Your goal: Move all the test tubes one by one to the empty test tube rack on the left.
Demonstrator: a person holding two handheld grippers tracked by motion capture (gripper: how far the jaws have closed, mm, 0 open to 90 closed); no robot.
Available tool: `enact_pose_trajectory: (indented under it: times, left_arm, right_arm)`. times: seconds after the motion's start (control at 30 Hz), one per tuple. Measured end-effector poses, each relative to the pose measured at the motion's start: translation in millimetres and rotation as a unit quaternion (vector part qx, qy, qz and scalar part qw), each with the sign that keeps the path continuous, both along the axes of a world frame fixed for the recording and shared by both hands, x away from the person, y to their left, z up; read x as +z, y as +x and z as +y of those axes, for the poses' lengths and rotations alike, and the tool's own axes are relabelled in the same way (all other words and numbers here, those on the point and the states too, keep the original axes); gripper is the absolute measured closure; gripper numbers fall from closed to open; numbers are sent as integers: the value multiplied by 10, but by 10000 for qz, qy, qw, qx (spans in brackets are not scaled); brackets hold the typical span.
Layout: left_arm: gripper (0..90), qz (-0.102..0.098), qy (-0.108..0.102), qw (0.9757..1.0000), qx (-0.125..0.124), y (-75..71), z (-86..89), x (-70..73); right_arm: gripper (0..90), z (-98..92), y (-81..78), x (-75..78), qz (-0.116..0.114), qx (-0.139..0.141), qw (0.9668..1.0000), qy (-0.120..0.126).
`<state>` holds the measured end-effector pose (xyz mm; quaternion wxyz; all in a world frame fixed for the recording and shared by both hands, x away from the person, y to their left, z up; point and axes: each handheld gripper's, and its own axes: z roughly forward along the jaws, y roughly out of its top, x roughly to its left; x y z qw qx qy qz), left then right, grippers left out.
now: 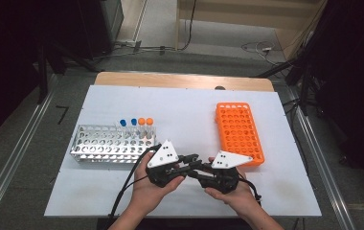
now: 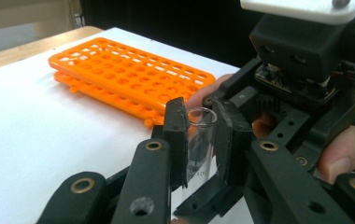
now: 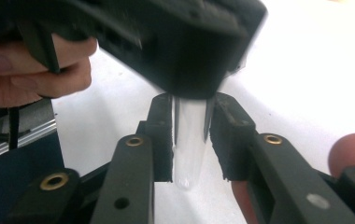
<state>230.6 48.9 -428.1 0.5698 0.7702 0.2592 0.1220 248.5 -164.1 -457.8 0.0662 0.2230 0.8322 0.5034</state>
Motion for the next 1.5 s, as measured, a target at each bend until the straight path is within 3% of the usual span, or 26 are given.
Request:
enact_pose_trajectory:
  times: [0.23, 0.5, 0.6, 0.87, 1.1, 1.5]
  left_arm:
    - [768, -52, -103, 9997, 214, 13, 148, 57]
    - [768, -134, -216, 9984, 500, 13, 372, 134]
    - [768, -151, -256, 9977, 609, 11, 452, 161]
    - [768, -189, -330, 9961, 798, 15, 633, 203]
    - [768, -214, -358, 9941, 1001, 8, 806, 228]
    - [768, -279, -442, 9887, 1407, 19, 1148, 282]
  right_arm:
    - [495, -107, 44, 0, -36, -16, 9999, 102]
    - [164, -329, 44, 50, -290, -145, 9995, 28]
    - [97, -400, 47, 69, -330, -193, 9993, 51]
    - [67, -654, 47, 55, -316, -324, 9990, -3]
    - [66, -937, 62, 60, -331, -620, 9975, 42]
    - [66, -1355, 202, 68, -402, -1219, 9917, 99]
